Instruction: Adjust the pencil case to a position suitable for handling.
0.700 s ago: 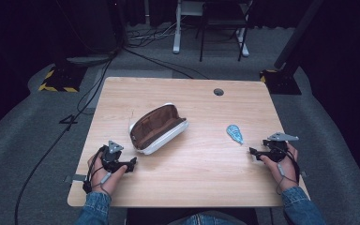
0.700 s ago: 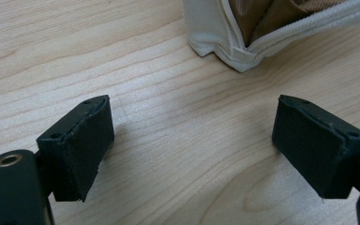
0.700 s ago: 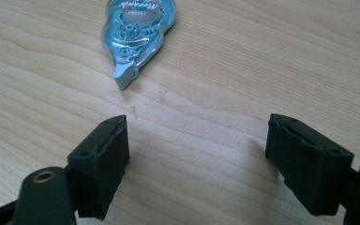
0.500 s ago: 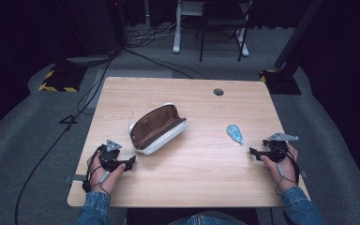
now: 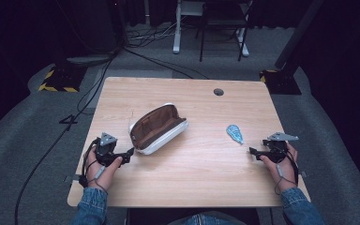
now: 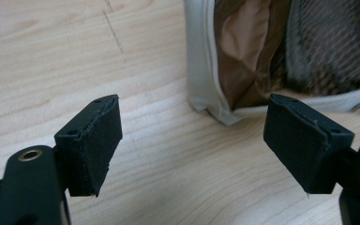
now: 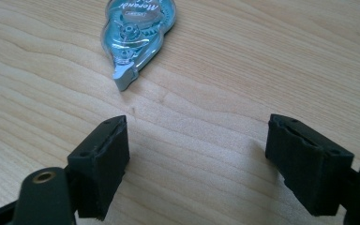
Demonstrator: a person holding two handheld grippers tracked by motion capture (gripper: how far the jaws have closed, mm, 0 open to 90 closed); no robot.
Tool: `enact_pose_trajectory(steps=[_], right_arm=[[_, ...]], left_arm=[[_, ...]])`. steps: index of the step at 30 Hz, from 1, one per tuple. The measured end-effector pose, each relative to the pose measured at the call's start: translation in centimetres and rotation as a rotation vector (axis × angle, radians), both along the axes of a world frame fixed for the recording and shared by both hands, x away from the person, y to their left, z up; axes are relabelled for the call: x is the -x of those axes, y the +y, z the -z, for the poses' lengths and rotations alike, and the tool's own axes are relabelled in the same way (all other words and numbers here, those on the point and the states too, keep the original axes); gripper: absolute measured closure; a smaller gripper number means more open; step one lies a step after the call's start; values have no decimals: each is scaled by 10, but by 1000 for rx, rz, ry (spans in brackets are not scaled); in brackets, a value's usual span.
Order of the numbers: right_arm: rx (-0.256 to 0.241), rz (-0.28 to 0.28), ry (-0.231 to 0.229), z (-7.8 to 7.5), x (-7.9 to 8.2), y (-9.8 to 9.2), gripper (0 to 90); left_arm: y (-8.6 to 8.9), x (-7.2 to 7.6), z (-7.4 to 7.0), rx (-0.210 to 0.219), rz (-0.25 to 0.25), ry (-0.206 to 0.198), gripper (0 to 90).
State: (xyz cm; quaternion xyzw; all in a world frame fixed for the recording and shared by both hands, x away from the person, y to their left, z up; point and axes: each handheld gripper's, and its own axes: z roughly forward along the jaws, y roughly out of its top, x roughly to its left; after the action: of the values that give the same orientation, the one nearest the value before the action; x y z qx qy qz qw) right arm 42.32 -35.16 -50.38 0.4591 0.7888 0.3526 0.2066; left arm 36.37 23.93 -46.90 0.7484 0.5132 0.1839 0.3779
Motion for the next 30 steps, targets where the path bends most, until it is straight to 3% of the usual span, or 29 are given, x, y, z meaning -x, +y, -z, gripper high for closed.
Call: enact_pose_trajectory(steps=[13, 30], right_arm=[[-1, 1, -1, 0, 0, 0, 219], [-1, 1, -2, 0, 0, 0, 219]], left_arm=[[-8, -12, -18, 65, 12, -64, 207], [-15, -37, -26, 85, -6, -111, 199]])
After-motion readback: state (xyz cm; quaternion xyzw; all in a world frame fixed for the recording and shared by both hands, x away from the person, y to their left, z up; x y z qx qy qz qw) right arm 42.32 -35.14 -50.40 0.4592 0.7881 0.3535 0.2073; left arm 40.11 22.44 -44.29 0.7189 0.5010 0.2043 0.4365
